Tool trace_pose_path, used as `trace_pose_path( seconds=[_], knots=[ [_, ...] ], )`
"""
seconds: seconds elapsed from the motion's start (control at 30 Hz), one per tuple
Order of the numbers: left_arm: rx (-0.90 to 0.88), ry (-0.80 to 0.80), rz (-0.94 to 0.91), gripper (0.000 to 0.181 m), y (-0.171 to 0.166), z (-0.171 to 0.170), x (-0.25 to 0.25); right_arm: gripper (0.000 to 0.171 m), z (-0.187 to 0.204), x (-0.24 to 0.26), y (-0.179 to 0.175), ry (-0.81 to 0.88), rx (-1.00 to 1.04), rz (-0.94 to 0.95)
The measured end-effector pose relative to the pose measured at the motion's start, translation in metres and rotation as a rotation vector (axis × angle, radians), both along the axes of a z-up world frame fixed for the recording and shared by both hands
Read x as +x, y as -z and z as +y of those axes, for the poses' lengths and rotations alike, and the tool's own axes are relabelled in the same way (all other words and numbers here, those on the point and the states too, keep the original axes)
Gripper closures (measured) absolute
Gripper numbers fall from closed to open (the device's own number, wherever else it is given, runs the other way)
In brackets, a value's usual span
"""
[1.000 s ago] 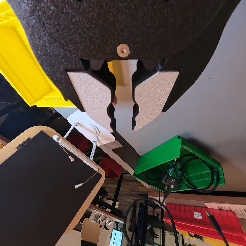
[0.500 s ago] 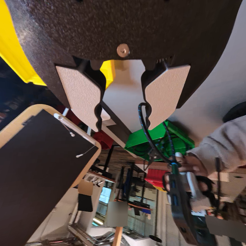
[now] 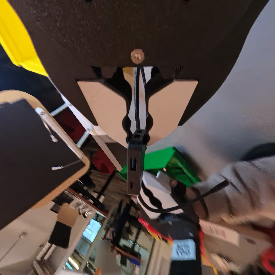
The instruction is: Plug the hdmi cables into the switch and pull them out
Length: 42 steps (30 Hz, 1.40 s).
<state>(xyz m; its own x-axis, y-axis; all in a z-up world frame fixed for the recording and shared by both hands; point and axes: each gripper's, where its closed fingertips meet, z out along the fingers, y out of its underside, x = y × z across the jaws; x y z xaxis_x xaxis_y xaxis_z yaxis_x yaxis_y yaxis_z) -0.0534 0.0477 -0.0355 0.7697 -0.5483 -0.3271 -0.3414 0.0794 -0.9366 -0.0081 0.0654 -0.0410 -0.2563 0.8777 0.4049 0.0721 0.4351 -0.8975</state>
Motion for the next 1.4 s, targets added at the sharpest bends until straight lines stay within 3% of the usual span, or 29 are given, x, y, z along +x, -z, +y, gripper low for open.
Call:
trace_pose_path(
  seconds=[0.07, 0.1, 0.2, 0.3, 0.43, 0.5, 0.63, 0.8, 0.9, 0.97, 1.07, 1.13, 1.2, 1.23, 1.33, 1.4],
  knots=[
    [-0.015, -0.374, 0.307, 0.176, 0.017, 0.01, -0.068, 0.156, 0.019, 0.001, 0.005, 0.129, 0.131, -0.042],
    [-0.033, -0.453, 0.376, 0.169, 0.019, 0.007, -0.086, 0.156, 0.03, 0.002, 0.007, 0.202, 0.206, -0.065],
    [-0.03, -0.369, 0.306, 0.158, 0.007, -0.004, -0.064, 0.156, 0.052, 0.003, 0.023, 0.377, 0.448, -0.175],
    [0.033, -0.244, 0.432, 0.15, 0.006, -0.005, -0.013, 0.156, 0.046, -0.003, 0.05, 0.374, 0.562, -0.298],
    [-0.101, -0.186, 0.762, 0.14, 0.07, 0.012, 0.017, 0.156, 0.001, -0.016, 0.071, 0.179, 0.496, -0.318],
    [-0.112, -0.145, 0.798, 0.157, 0.09, 0.018, 0.022, 0.156, -0.011, -0.014, 0.074, 0.116, 0.479, -0.34],
    [-0.067, -0.05, 0.534, 0.167, 0.066, 0.012, 0.028, 0.151, -0.006, -0.007, 0.036, 0.153, 0.421, -0.199],
    [0.073, 0.022, 0.119, 0.167, -0.002, -0.017, -0.002, 0.145, 0.001, 0.048, -0.09, 0.132, 0.034, 0.271],
    [0.224, 0.087, -0.172, 0.167, -0.053, -0.041, -0.02, 0.144, 0.033, 0.085, -0.126, 0.175, -0.135, 0.432],
    [0.294, 0.112, -0.314, 0.167, -0.075, -0.051, -0.029, 0.143, 0.058, 0.087, -0.117, 0.209, -0.222, 0.418],
    [0.359, 0.17, -0.474, 0.167, -0.096, -0.063, -0.03, 0.133, 0.077, 0.058, -0.063, 0.186, -0.353, 0.236],
    [0.4, 0.203, -0.547, 0.167, -0.105, -0.067, -0.028, 0.117, 0.06, 0.03, -0.023, 0.045, -0.455, 0.092],
    [0.413, 0.237, -0.612, 0.167, -0.107, -0.067, -0.025, 0.109, 0.024, 0.01, -0.016, -0.179, -0.598, 0.053],
    [0.405, 0.255, -0.635, 0.167, -0.104, -0.064, -0.022, 0.113, 0.009, 0.003, -0.021, -0.259, -0.654, 0.076],
    [0.384, 0.287, -0.697, 0.167, -0.093, -0.054, -0.018, 0.171, -0.003, -0.003, -0.039, -0.271, -0.599, 0.211],
    [0.298, 0.308, -0.667, 0.167, -0.08, -0.047, -0.018, 0.171, 0.001, 0.007, -0.043, -0.226, -0.476, 0.192]
  ],
)
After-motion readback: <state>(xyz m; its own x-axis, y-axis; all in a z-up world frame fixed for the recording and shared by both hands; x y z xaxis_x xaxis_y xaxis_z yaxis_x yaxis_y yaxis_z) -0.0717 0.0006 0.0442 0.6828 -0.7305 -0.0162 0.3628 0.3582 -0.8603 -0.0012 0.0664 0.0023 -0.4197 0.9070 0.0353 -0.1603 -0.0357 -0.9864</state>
